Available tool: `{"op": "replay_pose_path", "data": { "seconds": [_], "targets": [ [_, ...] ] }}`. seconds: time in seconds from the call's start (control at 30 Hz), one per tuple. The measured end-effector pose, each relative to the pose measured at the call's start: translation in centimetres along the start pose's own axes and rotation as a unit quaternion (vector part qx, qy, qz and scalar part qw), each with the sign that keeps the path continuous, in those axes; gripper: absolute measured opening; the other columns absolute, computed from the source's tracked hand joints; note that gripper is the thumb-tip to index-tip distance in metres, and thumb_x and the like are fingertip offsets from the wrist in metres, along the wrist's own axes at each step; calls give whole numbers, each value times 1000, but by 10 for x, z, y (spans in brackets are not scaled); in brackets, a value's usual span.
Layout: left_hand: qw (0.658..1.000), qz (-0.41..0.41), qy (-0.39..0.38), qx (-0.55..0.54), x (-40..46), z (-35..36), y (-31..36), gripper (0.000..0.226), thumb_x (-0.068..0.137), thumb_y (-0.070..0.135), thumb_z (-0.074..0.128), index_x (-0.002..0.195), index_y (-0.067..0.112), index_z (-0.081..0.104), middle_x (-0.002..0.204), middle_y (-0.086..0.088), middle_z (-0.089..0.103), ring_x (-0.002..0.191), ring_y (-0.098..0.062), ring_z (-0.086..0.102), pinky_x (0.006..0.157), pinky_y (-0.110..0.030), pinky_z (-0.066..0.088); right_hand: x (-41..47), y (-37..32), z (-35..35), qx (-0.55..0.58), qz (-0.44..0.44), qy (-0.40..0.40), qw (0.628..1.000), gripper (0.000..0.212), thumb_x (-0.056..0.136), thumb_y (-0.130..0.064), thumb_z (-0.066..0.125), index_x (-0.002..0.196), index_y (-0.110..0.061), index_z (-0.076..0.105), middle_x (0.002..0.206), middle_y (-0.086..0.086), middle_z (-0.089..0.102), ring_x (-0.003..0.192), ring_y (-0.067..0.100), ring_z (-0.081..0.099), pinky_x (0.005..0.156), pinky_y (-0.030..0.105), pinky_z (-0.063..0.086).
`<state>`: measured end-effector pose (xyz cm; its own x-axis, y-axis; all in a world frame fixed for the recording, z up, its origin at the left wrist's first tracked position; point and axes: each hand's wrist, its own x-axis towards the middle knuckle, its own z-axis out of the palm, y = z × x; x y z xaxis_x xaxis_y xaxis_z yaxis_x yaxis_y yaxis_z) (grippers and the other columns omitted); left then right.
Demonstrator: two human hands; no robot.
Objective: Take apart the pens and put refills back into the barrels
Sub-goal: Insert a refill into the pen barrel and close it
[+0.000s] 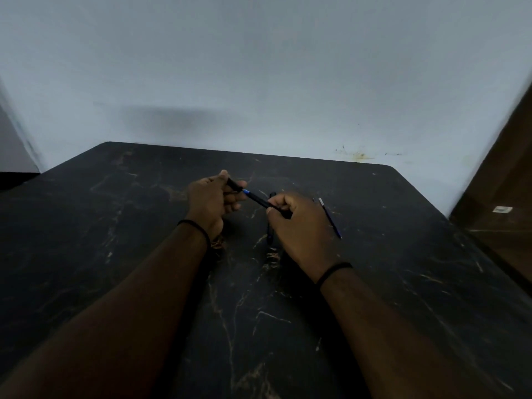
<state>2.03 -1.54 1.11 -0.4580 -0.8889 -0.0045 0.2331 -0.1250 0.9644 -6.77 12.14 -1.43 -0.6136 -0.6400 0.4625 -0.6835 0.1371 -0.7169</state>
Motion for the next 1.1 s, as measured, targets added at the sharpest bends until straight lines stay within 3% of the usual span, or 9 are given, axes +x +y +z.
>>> {"op": "replay_pose_path", "data": {
  "seconds": [0.17, 0.3, 0.4, 0.5, 0.63, 0.73, 0.93, 1.1],
  "targets": [
    [999, 28, -27, 30, 0, -1, -2, 24, 100, 28, 54, 91, 6, 58, 85, -14, 71, 53, -15, 65, 44, -24, 47, 0, 0, -1, 0, -6, 2, 1000, 12, 92, -28, 63, 100, -26, 72, 85, -15, 68, 77, -1, 61, 68, 17, 47],
    [996, 46, -36, 63, 2, 0, -5, 27, 97, 30, 61, 98, 3, 57, 76, -13, 68, 44, -13, 59, 39, -23, 42, 1, 1, 0, 7, -5, 6, 1000, 11, 94, -29, 62, 100, -28, 71, 85, -15, 67, 79, 0, 62, 72, 22, 50],
    [989, 54, -53, 127, 6, -1, -7, 37, 96, 38, 61, 102, 1, 59, 73, -9, 71, 40, -13, 51, 36, -22, 35, 2, 2, 2, 14, 4, 5, 1000, 11, 96, -30, 59, 92, -28, 69, 80, -12, 68, 76, 2, 62, 71, 26, 51],
    [980, 60, -85, 171, 7, 0, -10, 41, 98, 43, 56, 93, 3, 62, 68, -6, 72, 38, -14, 43, 35, -20, 28, 2, 3, 4, 23, 6, 8, 1000, 20, 98, -31, 53, 82, -30, 64, 72, -13, 66, 71, -1, 61, 67, 18, 45],
    [983, 65, -72, 154, 6, 1, -11, 38, 98, 40, 57, 82, 7, 62, 63, -6, 67, 35, -12, 38, 34, -17, 24, 4, 2, 6, 87, 45, 4, 995, 7, 95, -34, 59, 90, -38, 58, 77, -16, 67, 74, -1, 63, 71, 26, 51],
    [986, 64, -61, 143, 8, -1, -11, 40, 98, 39, 57, 88, 1, 65, 64, -8, 65, 34, -11, 36, 33, -16, 24, 4, 2, 6, 75, 62, -2, 995, 22, 85, -23, 70, 87, -37, 54, 87, -15, 62, 80, 1, 60, 71, 25, 50],
    [986, 61, -64, 139, 9, -2, -11, 35, 97, 40, 57, 83, 8, 62, 64, -6, 65, 35, -10, 37, 33, -17, 24, 2, 1, 0, 63, 72, 2, 995, 3, 90, -26, 68, 88, -25, 69, 82, -10, 69, 73, 0, 62, 60, 15, 42],
    [987, 59, -72, 131, 9, -4, -11, 34, 98, 39, 56, 83, 10, 65, 63, -5, 64, 36, -9, 37, 34, -17, 24, 2, -1, 2, 38, 60, -11, 997, 24, 97, -29, 58, 78, -23, 71, 73, -10, 71, 64, 1, 61, 62, 21, 47]
  ]
}}
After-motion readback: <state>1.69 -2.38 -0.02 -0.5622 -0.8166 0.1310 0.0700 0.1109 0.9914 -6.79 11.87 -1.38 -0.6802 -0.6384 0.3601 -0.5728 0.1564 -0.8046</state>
